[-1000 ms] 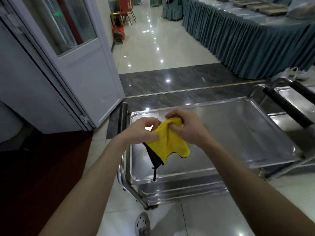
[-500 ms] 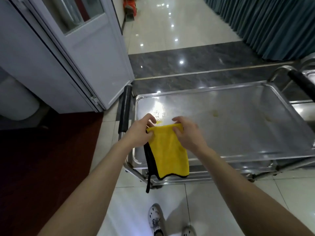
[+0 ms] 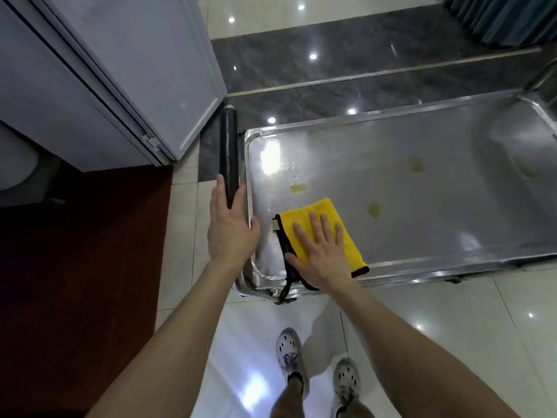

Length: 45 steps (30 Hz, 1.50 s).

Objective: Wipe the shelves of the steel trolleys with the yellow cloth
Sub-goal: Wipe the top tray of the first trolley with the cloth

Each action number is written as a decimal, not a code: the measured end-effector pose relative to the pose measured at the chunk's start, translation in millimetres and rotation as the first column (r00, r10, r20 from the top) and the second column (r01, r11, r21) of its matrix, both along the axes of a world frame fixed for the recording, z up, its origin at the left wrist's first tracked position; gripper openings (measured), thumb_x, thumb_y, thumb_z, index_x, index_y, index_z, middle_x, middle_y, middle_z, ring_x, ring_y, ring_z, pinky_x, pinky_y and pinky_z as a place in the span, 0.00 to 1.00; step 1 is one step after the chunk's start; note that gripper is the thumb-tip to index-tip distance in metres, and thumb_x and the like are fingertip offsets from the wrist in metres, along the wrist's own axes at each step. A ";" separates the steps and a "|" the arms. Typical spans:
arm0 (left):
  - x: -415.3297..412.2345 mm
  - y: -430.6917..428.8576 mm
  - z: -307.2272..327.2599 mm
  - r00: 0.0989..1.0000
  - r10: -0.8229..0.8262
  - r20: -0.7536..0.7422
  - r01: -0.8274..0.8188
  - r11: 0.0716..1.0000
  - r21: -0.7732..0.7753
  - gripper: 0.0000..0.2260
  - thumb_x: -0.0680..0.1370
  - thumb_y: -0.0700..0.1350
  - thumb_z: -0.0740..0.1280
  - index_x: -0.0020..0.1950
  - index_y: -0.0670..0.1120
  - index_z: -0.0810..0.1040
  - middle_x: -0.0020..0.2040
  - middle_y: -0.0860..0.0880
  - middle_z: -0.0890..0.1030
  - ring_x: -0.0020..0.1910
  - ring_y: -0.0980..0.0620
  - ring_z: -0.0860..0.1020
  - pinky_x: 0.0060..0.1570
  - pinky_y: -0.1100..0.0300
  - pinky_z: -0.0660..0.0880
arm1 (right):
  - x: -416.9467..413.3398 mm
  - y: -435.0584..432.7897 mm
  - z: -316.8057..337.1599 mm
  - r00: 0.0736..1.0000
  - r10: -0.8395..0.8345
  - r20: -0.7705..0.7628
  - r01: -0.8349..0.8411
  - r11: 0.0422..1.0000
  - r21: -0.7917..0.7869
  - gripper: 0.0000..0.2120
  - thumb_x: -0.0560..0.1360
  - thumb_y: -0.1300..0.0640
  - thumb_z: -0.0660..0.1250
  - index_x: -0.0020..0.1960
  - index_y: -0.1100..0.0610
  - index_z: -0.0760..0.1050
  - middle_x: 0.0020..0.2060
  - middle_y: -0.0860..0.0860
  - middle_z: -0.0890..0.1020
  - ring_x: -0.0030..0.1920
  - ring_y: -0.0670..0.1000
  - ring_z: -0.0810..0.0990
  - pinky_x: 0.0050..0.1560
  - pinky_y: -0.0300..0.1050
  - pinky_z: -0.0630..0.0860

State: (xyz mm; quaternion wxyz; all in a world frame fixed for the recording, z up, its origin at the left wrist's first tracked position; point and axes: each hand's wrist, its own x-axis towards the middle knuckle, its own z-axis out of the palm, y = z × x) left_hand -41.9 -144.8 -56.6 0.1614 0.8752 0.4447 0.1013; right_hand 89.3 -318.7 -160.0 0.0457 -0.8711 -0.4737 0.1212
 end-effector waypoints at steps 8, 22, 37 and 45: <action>4.9 -5.7 2.1 0.997 0.020 -0.075 -0.019 1.000 0.014 0.39 0.78 0.34 0.69 0.87 0.52 0.60 0.89 0.50 0.40 0.87 0.43 0.51 0.71 0.45 0.76 | -50.8 43.4 -13.2 0.999 0.051 0.007 -0.051 0.999 0.017 0.35 0.84 0.30 0.46 0.87 0.41 0.42 0.86 0.58 0.38 0.85 0.63 0.34 0.80 0.75 0.40; 3.2 -10.8 8.4 0.999 0.029 -0.039 -0.029 1.000 0.001 0.36 0.79 0.32 0.67 0.86 0.51 0.63 0.89 0.52 0.44 0.82 0.40 0.62 0.72 0.44 0.74 | 139.0 -46.0 0.4 0.986 -0.167 0.001 0.166 0.981 -0.098 0.38 0.81 0.24 0.49 0.86 0.35 0.43 0.86 0.50 0.36 0.86 0.56 0.34 0.82 0.70 0.39; 0.8 3.2 1.3 1.000 0.013 0.010 -0.014 0.998 0.060 0.36 0.77 0.33 0.67 0.84 0.52 0.67 0.89 0.51 0.48 0.78 0.40 0.72 0.68 0.41 0.77 | 57.9 95.0 -29.1 0.916 0.389 0.102 -0.400 0.906 0.135 0.34 0.84 0.30 0.48 0.86 0.41 0.55 0.87 0.58 0.50 0.86 0.64 0.44 0.79 0.77 0.45; 2.8 -3.4 8.3 1.000 0.023 0.009 -0.023 1.000 0.010 0.36 0.79 0.32 0.68 0.85 0.53 0.65 0.89 0.55 0.45 0.73 0.39 0.75 0.65 0.41 0.80 | 119.0 28.8 -35.8 0.932 0.348 0.104 -0.363 0.911 0.195 0.29 0.85 0.36 0.56 0.85 0.39 0.59 0.87 0.51 0.53 0.87 0.57 0.47 0.82 0.70 0.49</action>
